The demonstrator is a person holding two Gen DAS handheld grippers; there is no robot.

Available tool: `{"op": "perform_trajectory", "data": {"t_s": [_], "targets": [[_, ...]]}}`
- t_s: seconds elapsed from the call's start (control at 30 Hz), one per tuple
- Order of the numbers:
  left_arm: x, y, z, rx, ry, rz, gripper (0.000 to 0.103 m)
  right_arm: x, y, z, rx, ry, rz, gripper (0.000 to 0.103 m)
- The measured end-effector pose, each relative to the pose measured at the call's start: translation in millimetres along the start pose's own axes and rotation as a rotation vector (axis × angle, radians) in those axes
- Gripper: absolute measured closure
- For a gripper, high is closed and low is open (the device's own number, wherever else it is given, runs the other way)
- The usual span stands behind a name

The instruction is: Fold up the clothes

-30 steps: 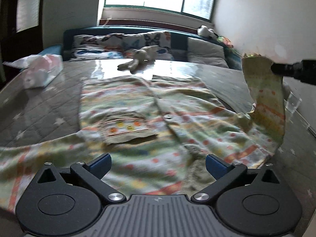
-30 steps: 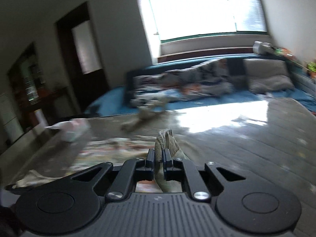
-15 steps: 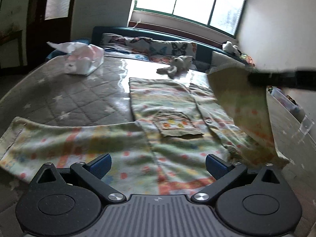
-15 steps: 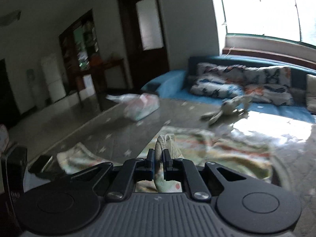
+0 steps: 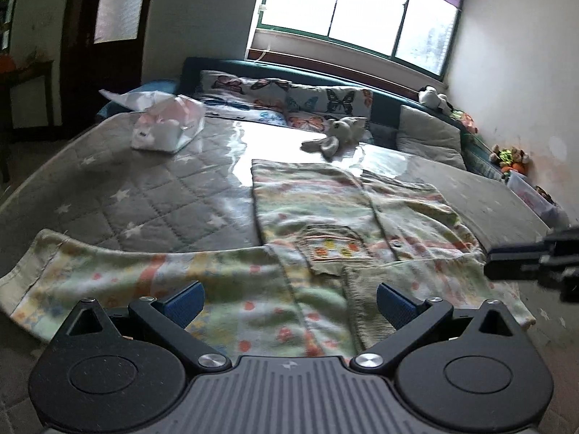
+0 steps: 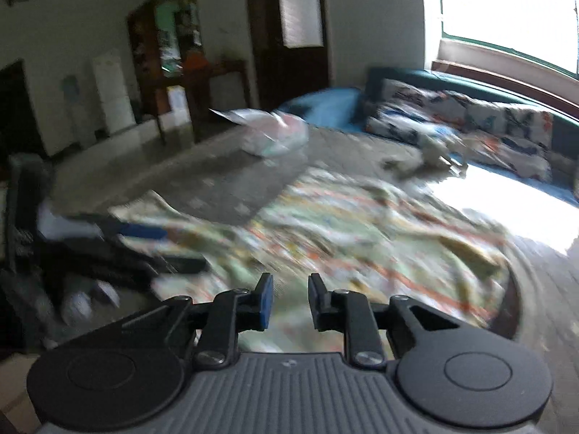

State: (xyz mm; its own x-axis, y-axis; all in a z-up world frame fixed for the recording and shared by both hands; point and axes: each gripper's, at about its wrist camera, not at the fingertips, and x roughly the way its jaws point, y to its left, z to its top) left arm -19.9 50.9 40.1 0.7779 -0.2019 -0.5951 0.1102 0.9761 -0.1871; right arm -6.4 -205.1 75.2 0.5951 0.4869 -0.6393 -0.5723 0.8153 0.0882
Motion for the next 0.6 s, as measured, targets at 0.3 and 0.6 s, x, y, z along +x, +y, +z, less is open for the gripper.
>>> {"op": "perform_trajectory", "data": {"t_s": [0.3, 0.6], "targets": [[22.2, -31.3, 1.4, 0.085, 0.038, -0.019, 0.0, -2.5, -60.6, -62.9, 0.162, 0.125, -0.149, 0.082], [43.0, -44.5, 5.0, 0.132, 0.066, 0.03, 0.0, -3.2, -75.5, -42.3, 0.144, 0.055, -0.151, 0.082]]}}
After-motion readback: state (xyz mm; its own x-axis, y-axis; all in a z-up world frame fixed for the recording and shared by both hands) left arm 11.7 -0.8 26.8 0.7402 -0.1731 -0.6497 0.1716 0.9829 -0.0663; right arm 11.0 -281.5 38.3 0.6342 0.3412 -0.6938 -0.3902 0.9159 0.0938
